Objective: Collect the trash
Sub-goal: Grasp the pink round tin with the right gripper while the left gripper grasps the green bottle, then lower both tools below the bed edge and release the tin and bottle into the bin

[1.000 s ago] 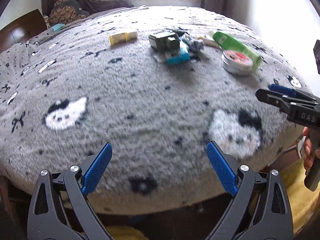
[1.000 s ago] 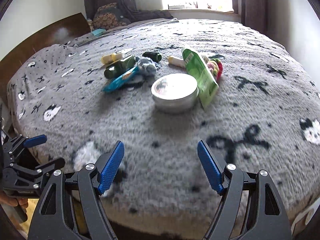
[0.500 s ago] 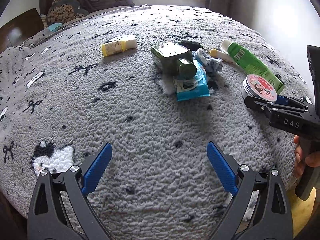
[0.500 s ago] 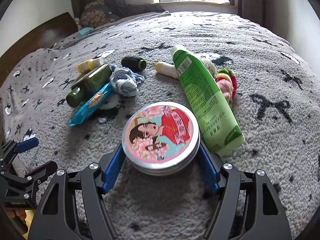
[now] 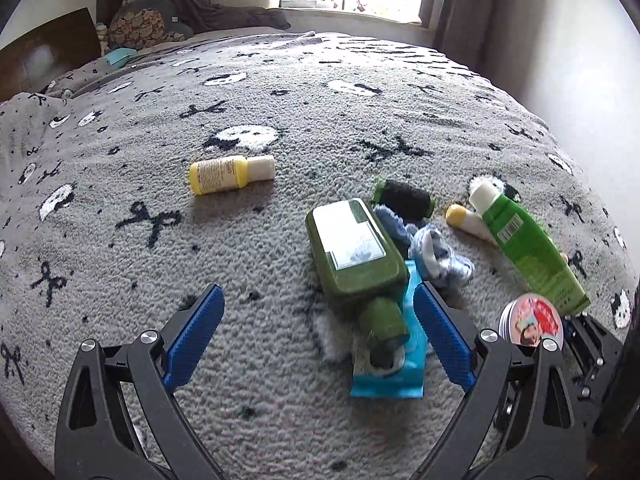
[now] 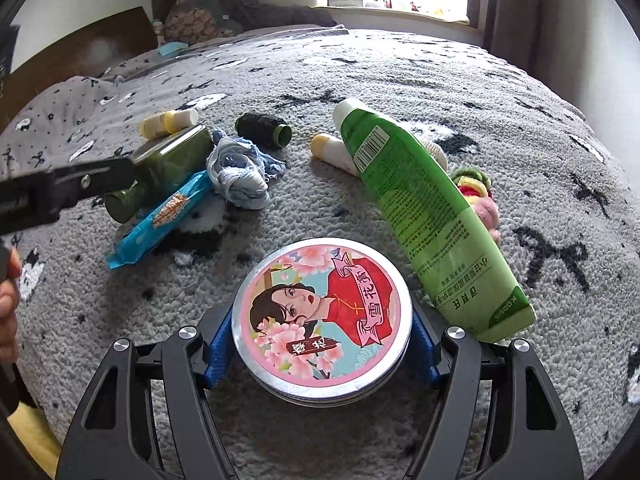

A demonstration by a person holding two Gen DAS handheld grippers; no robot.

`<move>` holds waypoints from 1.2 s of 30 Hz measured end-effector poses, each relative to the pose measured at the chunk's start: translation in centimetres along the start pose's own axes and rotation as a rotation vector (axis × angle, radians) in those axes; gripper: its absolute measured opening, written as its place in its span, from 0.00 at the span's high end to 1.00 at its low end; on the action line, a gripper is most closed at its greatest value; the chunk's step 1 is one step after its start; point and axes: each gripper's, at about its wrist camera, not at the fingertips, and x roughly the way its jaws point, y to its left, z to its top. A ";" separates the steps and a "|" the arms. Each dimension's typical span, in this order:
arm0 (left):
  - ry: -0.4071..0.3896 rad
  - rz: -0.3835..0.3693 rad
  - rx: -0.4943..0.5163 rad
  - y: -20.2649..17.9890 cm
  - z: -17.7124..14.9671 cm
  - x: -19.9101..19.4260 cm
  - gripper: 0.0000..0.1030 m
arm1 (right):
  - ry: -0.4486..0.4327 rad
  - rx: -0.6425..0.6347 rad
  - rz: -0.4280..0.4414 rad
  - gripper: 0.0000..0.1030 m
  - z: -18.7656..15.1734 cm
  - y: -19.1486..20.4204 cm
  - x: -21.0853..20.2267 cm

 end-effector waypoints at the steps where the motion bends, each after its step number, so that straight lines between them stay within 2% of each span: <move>1: -0.002 0.004 -0.005 -0.1 0.6 0.4 0.12 | -0.001 -0.003 -0.003 0.31 0.0 0.1 0.0; 7: 0.011 0.026 -0.031 -0.8 3.0 2.4 0.12 | -0.003 0.008 0.012 0.31 -0.2 -0.1 -0.3; 11: 0.075 0.036 -0.041 -0.9 3.3 4.0 0.15 | -0.004 0.009 0.014 0.31 -0.3 -0.1 -0.5; 14: 0.106 0.035 -0.040 -0.9 3.1 5.0 0.25 | -0.004 0.010 0.019 0.31 -0.3 -0.2 -0.5; 17: 0.136 0.012 -0.026 -1.0 2.8 5.8 0.43 | -0.004 0.009 0.019 0.31 -0.3 -0.2 -0.6; 18: 0.138 0.010 -0.019 -1.1 2.7 5.9 0.52 | -0.003 0.008 0.018 0.31 -0.3 -0.2 -0.5; 19: 0.136 0.008 -0.011 -1.2 2.6 5.9 0.53 | -0.004 0.007 0.017 0.31 -0.3 -0.2 -0.5; 23: 0.096 0.018 0.005 -1.3 2.4 4.6 0.53 | -0.023 0.012 0.017 0.31 -0.4 -0.1 -1.0; 27: 0.017 0.033 0.035 -1.2 2.3 1.5 0.53 | -0.042 0.013 0.018 0.31 -0.5 -0.3 -2.0; 31: -0.057 0.004 0.051 -0.9 1.8 -2.5 0.53 | -0.087 0.015 0.029 0.31 -0.6 -0.3 -4.3; 36: -0.122 -0.037 0.082 -1.0 -0.2 -7.4 0.53 | -0.136 0.003 0.043 0.31 -1.4 0.1 -7.8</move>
